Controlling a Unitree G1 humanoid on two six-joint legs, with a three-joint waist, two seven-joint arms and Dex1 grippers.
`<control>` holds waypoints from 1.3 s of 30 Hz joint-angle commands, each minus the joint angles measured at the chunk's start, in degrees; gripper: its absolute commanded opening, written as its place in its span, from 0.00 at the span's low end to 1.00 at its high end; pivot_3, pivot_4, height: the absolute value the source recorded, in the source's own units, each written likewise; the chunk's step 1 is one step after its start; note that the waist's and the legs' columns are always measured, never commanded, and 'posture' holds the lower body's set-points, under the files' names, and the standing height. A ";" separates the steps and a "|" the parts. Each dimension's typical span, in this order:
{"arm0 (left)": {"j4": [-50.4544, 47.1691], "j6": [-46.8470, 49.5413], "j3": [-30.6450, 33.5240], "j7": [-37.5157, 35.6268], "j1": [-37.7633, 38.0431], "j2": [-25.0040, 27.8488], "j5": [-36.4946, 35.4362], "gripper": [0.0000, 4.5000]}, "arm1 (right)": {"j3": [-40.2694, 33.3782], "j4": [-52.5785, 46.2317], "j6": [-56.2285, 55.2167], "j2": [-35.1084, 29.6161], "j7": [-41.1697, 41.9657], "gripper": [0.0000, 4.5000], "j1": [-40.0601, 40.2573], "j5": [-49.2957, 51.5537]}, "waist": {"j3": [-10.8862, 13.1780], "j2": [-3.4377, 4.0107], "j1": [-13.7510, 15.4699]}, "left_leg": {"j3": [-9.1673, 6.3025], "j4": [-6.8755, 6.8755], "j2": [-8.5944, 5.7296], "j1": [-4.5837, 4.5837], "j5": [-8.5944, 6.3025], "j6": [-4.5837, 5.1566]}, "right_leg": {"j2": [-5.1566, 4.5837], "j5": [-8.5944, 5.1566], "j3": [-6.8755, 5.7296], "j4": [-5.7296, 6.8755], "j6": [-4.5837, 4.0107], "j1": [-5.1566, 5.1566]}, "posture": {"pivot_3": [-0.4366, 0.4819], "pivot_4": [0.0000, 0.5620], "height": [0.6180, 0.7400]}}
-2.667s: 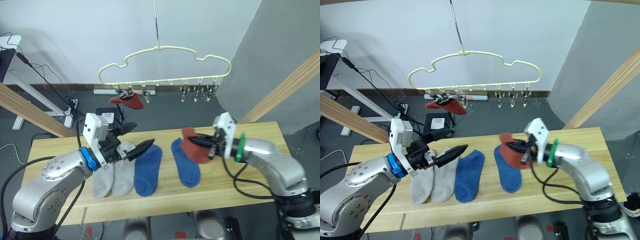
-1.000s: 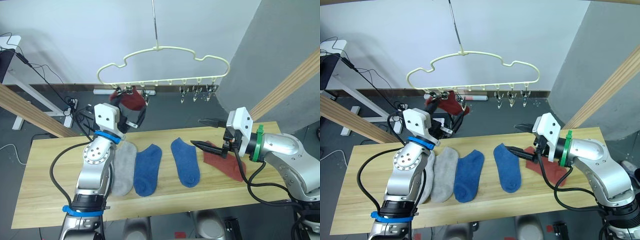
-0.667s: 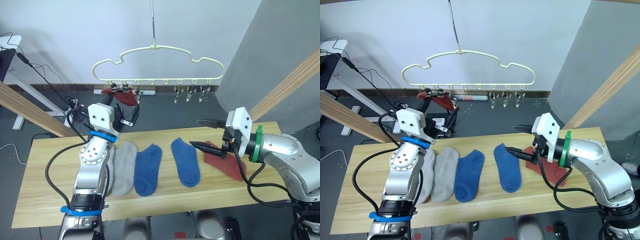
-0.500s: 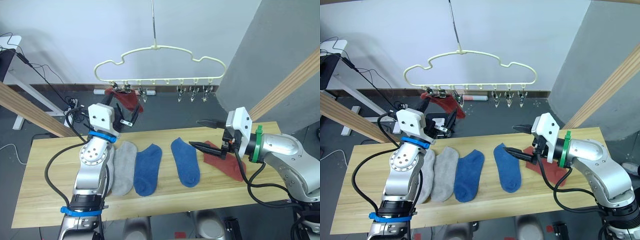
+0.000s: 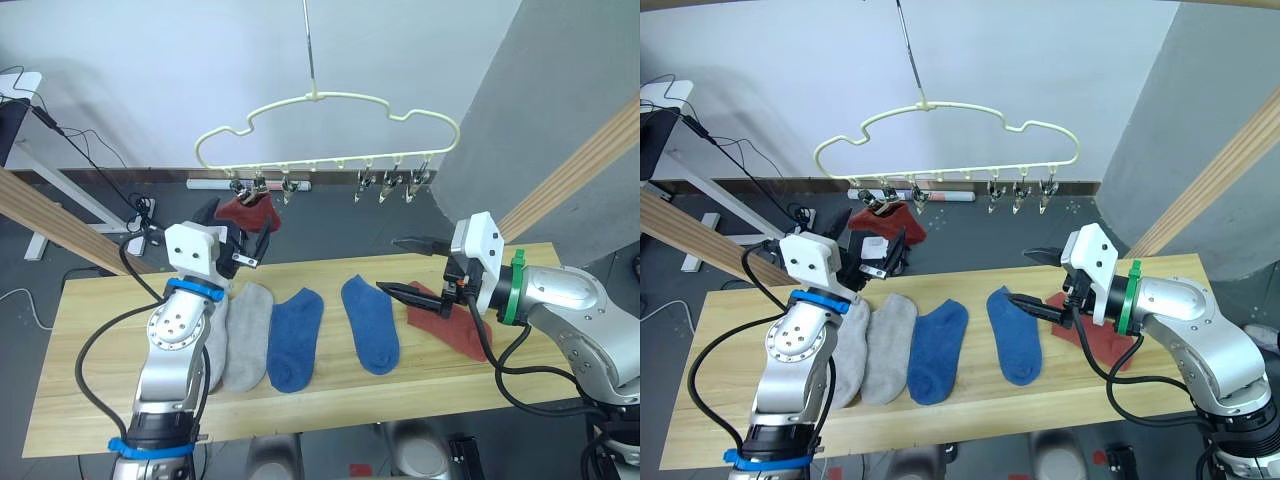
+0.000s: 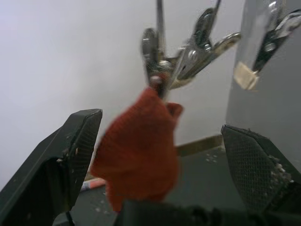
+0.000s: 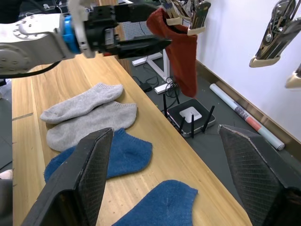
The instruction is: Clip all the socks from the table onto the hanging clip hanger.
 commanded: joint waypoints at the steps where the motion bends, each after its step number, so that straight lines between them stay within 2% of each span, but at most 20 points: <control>1: -5.91 0.33 0.66 -0.36 2.34 0.54 -0.44 1.00 | -1.49 -3.09 -0.15 -0.68 -0.05 0.83 0.07 1.43 | 0.00 0.00 -0.01 | 0.00 0.00 -0.02 0.01 0.00 0.00 | 0.00 0.00 0.01 0.01 0.00 0.01 | 0.21 0.60 0.98; 6: -7.69 0.11 0.23 0.67 3.45 0.09 1.17 1.00 | -1.71 -3.50 0.25 -0.85 -0.50 0.83 0.26 1.75 | 0.00 0.00 -0.05 | 0.01 0.02 -0.07 0.02 0.00 0.00 | 0.03 0.00 0.00 0.02 0.00 0.02 | 0.19 0.60 0.98; 11: -9.44 1.92 -1.99 0.09 3.51 -1.43 0.49 1.00 | -2.00 -3.83 0.34 -1.36 -0.81 0.83 0.40 2.08 | 0.00 0.00 -0.12 | 0.02 0.02 -0.06 0.01 0.00 0.00 | 0.02 0.00 0.01 0.00 0.00 0.02 | 0.19 0.60 0.98; 19: -11.45 3.10 -2.09 2.48 2.89 -4.46 -0.18 1.00 | -2.29 -4.28 0.64 -2.05 -1.44 0.83 0.11 2.83 | -0.01 -0.01 -0.54 | 0.02 0.02 -0.07 0.02 0.00 0.00 | 0.05 0.01 0.00 0.01 -0.01 0.02 | 0.18 0.59 0.98; 28: -13.60 5.94 -2.28 4.70 2.67 -6.81 0.28 0.38 | -2.83 -4.74 1.41 -2.36 -1.57 0.84 -0.36 3.55 | -0.01 -0.02 -1.41 | 0.03 0.04 -0.08 0.01 0.00 0.01 | 0.05 0.01 0.02 0.03 -0.01 0.02 | 0.17 0.59 0.98; 39: -11.99 7.24 -1.37 5.71 -0.37 -6.88 -0.10 0.38 | -2.88 -5.00 1.77 -2.87 -1.97 0.84 -0.69 4.43 | -0.01 -0.02 -1.53 | 0.04 0.05 -0.09 0.01 0.00 0.01 | 0.07 0.01 0.03 0.04 -0.01 0.03 | 0.17 0.60 0.98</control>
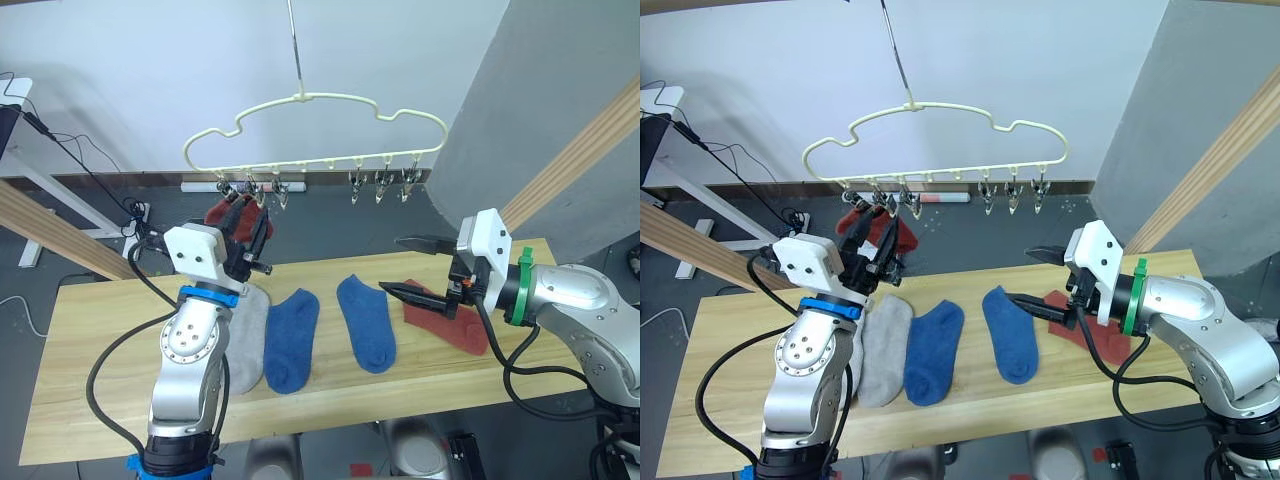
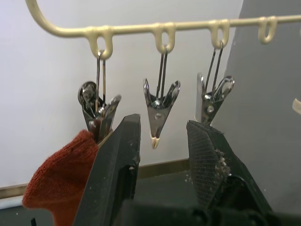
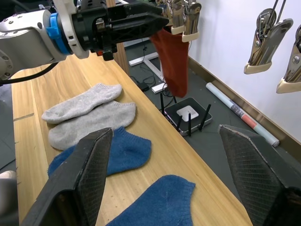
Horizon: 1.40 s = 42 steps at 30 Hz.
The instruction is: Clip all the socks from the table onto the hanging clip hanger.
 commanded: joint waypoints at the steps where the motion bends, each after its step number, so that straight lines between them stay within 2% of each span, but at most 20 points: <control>1: -0.35 -0.30 1.06 0.48 -1.60 -0.04 -0.67 0.38 | -1.51 -2.73 -0.03 -0.52 -0.45 0.84 -0.69 0.97 | 0.00 0.00 0.00 | 0.00 0.00 0.00 0.00 0.00 0.00 | 0.00 0.00 0.00 0.00 0.00 0.00 | 0.17 0.60 0.98; 12: 1.04 0.09 2.19 -0.10 -5.48 0.22 -1.86 0.38 | -1.82 -3.45 1.70 -0.75 -0.32 0.84 -3.19 3.91 | 0.00 0.00 -0.01 | 0.00 0.02 0.01 -0.01 0.00 0.00 | 0.00 0.00 -0.01 0.00 0.00 0.00 | 0.17 0.60 0.98; 20: 0.23 1.68 2.13 1.14 -6.35 -0.17 -1.87 0.38 | -2.49 -3.60 3.62 -0.64 0.12 0.84 -6.76 9.28 | 0.00 0.00 -0.03 | 0.01 0.03 0.00 -0.01 0.00 0.00 | 0.00 0.00 0.01 0.01 0.00 0.00 | 0.17 0.60 0.98; 28: 0.25 2.83 2.18 1.44 -6.70 -0.65 -2.54 0.38 | -1.90 -3.85 4.79 -0.70 -1.02 0.84 -8.06 10.24 | 0.00 0.00 -0.01 | -0.01 0.03 0.01 -0.01 0.00 0.00 | 0.00 0.00 -0.01 0.01 0.00 0.00 | 0.18 0.60 0.98; 31: 0.43 2.43 2.14 0.92 -7.12 -0.45 -2.89 0.28 | -1.88 -3.78 4.83 -0.86 -1.09 0.84 -8.03 10.21 | 0.00 0.00 0.00 | -0.01 0.03 0.01 -0.01 0.00 0.00 | 0.00 0.00 -0.02 0.01 0.00 0.00 | 0.18 0.60 0.98; 32: 0.49 2.34 2.11 0.84 -7.19 -0.40 -2.94 0.21 | -1.87 -3.71 4.81 -0.90 -1.07 0.84 -8.02 10.18 | 0.00 0.00 0.00 | -0.01 0.03 0.01 -0.01 0.00 0.00 | 0.00 0.00 -0.02 0.01 -0.01 0.00 | 0.18 0.60 0.98; 35: 0.22 2.62 2.15 0.83 -6.94 -0.34 -3.15 0.09 | -1.94 -3.51 4.63 -1.01 -0.75 0.84 -7.78 10.15 | 0.00 0.00 0.00 | -0.01 0.03 0.01 -0.01 0.00 0.00 | 0.00 0.00 -0.01 0.01 0.00 0.00 | 0.18 0.59 0.98; 39: -0.51 2.53 2.31 0.81 -6.25 -0.10 -3.08 0.00 | -1.97 -3.25 4.25 -1.26 -0.16 0.84 -7.18 9.93 | 0.00 0.00 0.02 | 0.00 0.03 0.01 -0.01 0.00 0.00 | 0.00 0.00 -0.01 0.01 -0.01 0.00 | 0.19 0.59 0.98; 42: -0.60 2.64 2.36 0.82 -6.23 -0.03 -3.22 0.00 | -1.91 -3.02 3.95 -1.39 0.13 0.84 -6.87 9.63 | 0.00 0.00 0.04 | -0.01 0.03 0.01 0.00 0.00 0.00 | 0.00 0.00 -0.01 0.02 -0.01 0.00 | 0.19 0.59 0.98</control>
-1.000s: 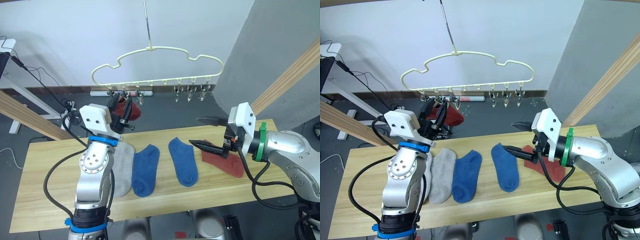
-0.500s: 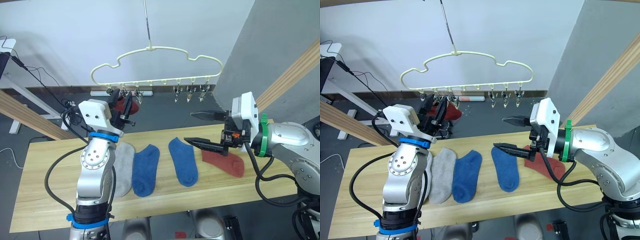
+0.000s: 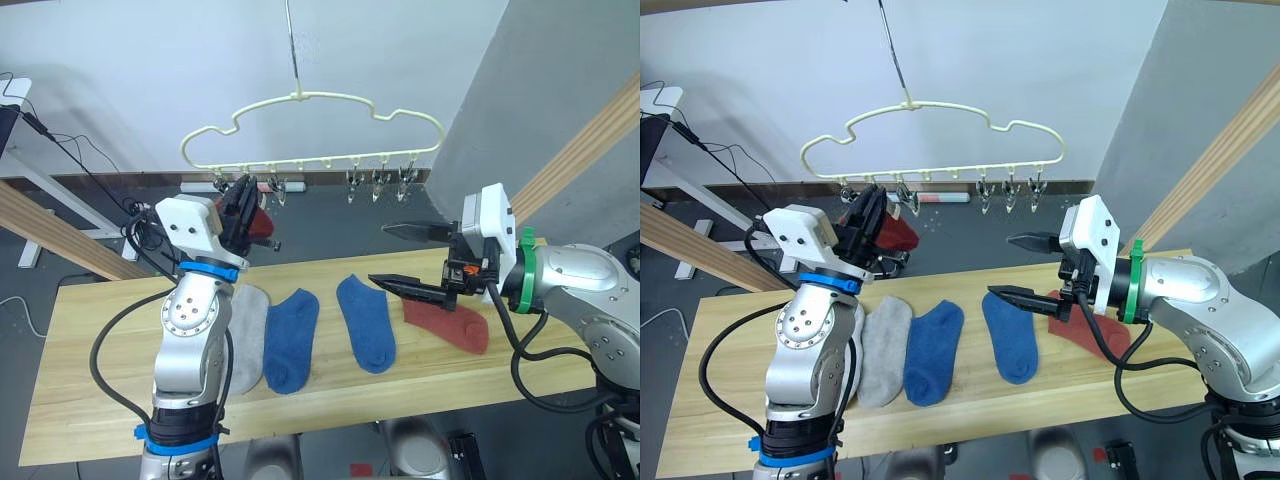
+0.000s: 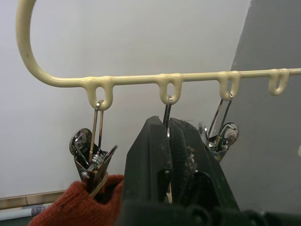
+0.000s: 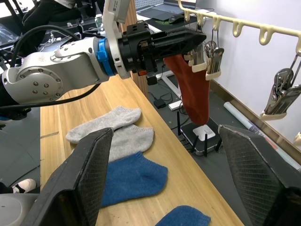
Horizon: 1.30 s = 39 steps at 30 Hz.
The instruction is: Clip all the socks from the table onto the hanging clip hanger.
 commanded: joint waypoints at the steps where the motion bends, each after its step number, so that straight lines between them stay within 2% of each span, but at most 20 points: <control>1: -2.65 -0.44 0.97 0.00 0.53 0.37 -0.67 0.00 | -0.82 -1.46 -1.23 -0.84 0.88 0.84 0.85 -0.03 | 0.00 0.00 0.01 | 0.00 0.00 0.00 0.00 0.00 0.00 | 0.00 0.00 0.00 0.00 0.00 0.00 | 0.19 0.59 0.98; 6: -3.43 0.57 1.17 0.06 0.68 0.75 -0.73 0.00 | 1.73 1.34 -2.59 -2.27 -4.68 0.84 8.50 -10.25 | -0.03 -0.04 0.17 | -0.02 -0.01 0.01 -0.01 0.00 0.00 | -0.01 0.00 -0.03 -0.03 0.00 0.00 | 0.20 0.60 0.98; 7: -3.63 0.83 1.35 0.00 0.74 0.86 -0.83 0.00 | 2.27 2.25 -4.14 -2.09 -6.00 0.91 10.98 -13.03 | -0.03 -0.04 0.17 | 0.00 -0.01 0.01 -0.02 0.00 0.00 | -0.01 0.00 0.00 -0.03 0.00 -0.01 | 0.20 0.60 0.98; 9: -4.16 1.61 1.64 -0.17 0.69 1.28 -0.90 0.00 | 3.28 3.91 -7.17 -1.54 -8.52 1.00 14.64 -18.26 | -0.02 -0.05 0.20 | 0.00 -0.01 -0.01 -0.02 0.00 0.00 | -0.03 0.00 0.00 -0.03 0.00 0.00 | 0.21 0.62 0.98; 11: -4.69 2.18 1.80 -0.42 0.82 1.67 -0.99 0.00 | 4.20 6.64 -8.96 0.70 -12.95 1.00 17.11 -23.05 | -0.03 -0.05 0.14 | 0.04 -0.01 -0.01 0.00 0.00 0.00 | -0.03 0.00 0.06 -0.02 0.01 0.00 | 0.21 0.62 0.98; 15: -5.68 3.33 1.77 -0.39 0.78 2.07 -1.45 0.00 | 7.21 14.40 -16.19 4.36 -14.72 1.00 21.37 -29.85 | -0.02 -0.06 0.08 | 0.11 -0.03 0.03 0.17 0.00 -0.01 | 0.05 -0.01 0.15 0.03 0.01 0.07 | 0.23 0.65 0.98; 22: -6.56 5.04 1.71 -0.72 0.59 2.73 -2.50 0.00 | 10.74 29.95 -28.42 11.30 -15.35 1.00 21.09 -37.37 | -0.02 -0.05 0.07 | 0.20 -0.05 0.03 0.23 0.00 -0.01 | 0.07 -0.01 0.25 0.04 0.01 0.07 | 0.24 0.65 0.98; 29: -6.59 5.62 2.08 -1.29 0.17 3.29 -3.34 0.00 | 10.14 41.62 -28.47 15.35 -13.77 1.00 17.32 -38.10 | -0.01 -0.04 0.16 | 0.19 -0.06 0.03 0.22 0.00 -0.01 | 0.07 0.00 0.26 0.03 0.01 0.06 | 0.26 0.64 0.98; 32: -6.83 5.86 2.85 -1.79 -0.17 3.59 -4.58 0.00 | 9.11 43.84 -27.72 16.43 -13.46 0.87 16.64 -37.67 | -0.01 -0.04 0.17 | 0.18 -0.06 0.04 0.23 0.00 -0.01 | 0.07 0.00 0.26 0.04 0.01 0.07 | 0.27 0.63 0.98; 39: -8.24 9.88 3.94 -2.95 -0.66 3.79 -10.39 0.00 | 9.29 43.79 -28.30 16.29 -11.80 0.34 18.11 -39.05 | -0.03 -0.07 0.29 | 0.15 -0.06 0.04 0.24 0.00 -0.01 | 0.07 0.00 0.22 0.03 0.01 0.11 | 0.27 0.63 0.98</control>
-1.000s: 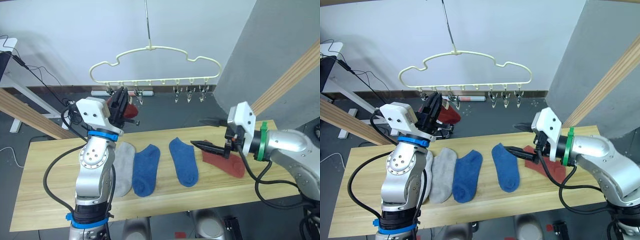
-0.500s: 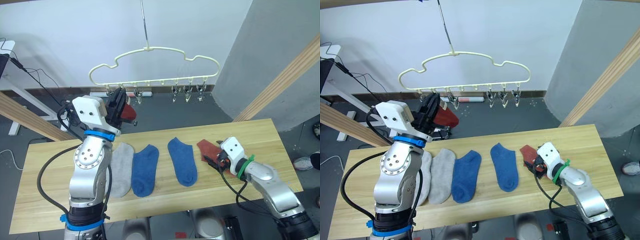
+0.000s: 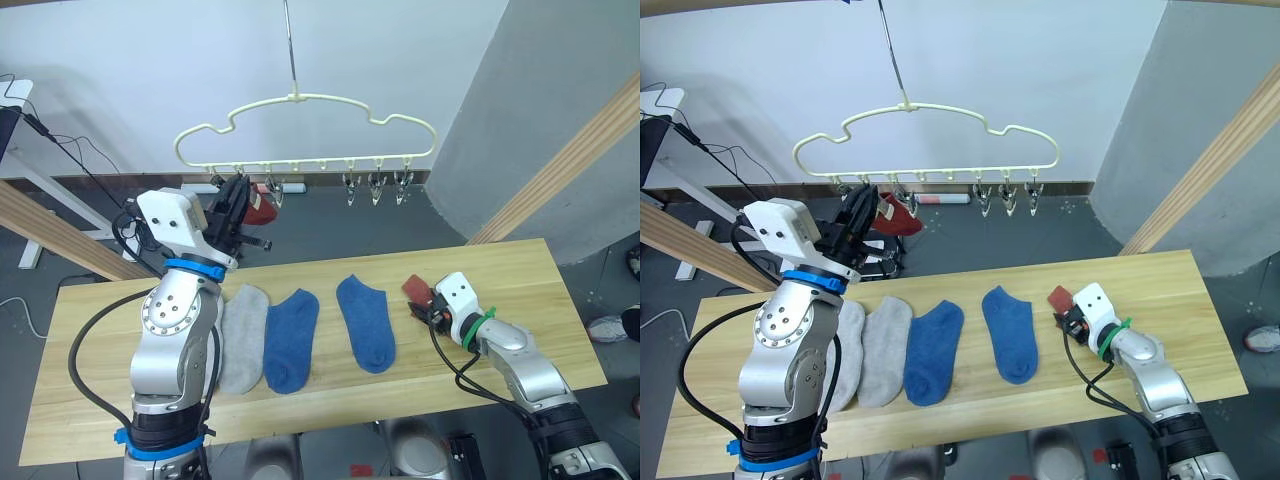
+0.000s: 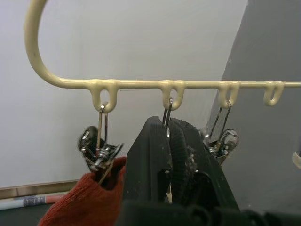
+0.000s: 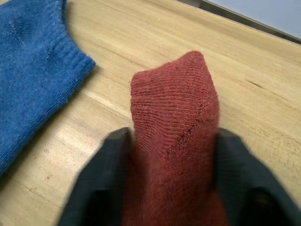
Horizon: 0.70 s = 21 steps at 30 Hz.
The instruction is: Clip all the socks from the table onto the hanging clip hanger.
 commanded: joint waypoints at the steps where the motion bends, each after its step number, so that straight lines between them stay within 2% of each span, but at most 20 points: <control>1: -4.10 2.70 1.11 -1.29 -0.89 0.66 -4.43 0.00 | 0.17 0.01 0.08 -0.20 0.85 0.25 2.25 -0.88 | 0.00 0.00 0.02 | 0.00 0.00 0.00 0.01 0.00 0.00 | 0.00 0.00 0.01 0.00 0.00 0.00 | 0.27 0.63 0.98; 4: -5.31 6.85 2.04 -1.79 -1.69 1.10 -9.15 0.00 | -0.21 -3.36 -0.25 -0.98 1.72 0.01 2.45 -0.62 | 0.00 0.00 0.05 | -0.01 0.00 0.00 0.01 0.00 0.00 | 0.00 0.00 -0.01 0.01 0.00 0.01 | 0.27 0.63 0.98; 8: -6.62 14.36 4.96 -1.43 -3.86 2.06 -18.51 0.00 | 2.49 -16.56 3.81 -2.48 6.38 0.00 -0.57 1.21 | 0.02 0.02 -0.12 | 0.03 0.01 -0.01 -0.01 0.00 -0.01 | 0.00 0.00 0.05 0.02 0.01 -0.03 | 0.27 0.63 0.98; 11: -6.56 18.38 7.14 -0.15 -5.38 2.27 -23.95 0.00 | 5.01 -23.67 9.39 -0.05 7.46 0.00 -4.86 3.61 | 0.02 0.03 -0.35 | 0.01 0.00 0.05 0.01 0.00 -0.01 | 0.07 0.00 0.03 0.04 0.01 -0.05 | 0.26 0.63 0.98; 18: -7.50 23.92 8.54 3.34 -6.42 1.99 -32.80 0.00 | 8.21 -25.85 15.59 8.01 5.63 0.00 -13.61 5.32 | 0.02 0.02 0.61 | -0.19 0.01 0.05 -0.12 0.01 -0.02 | -0.05 0.02 -0.16 -0.05 -0.02 -0.06 | 0.26 0.63 0.98; 21: -7.80 25.01 8.62 4.16 -6.63 2.50 -35.46 0.00 | 8.90 -23.16 16.09 12.26 4.58 0.00 -16.74 5.78 | 0.02 0.02 0.93 | -0.22 0.01 0.05 -0.19 0.00 -0.01 | -0.17 0.01 -0.12 -0.13 0.00 -0.10 | 0.26 0.63 0.98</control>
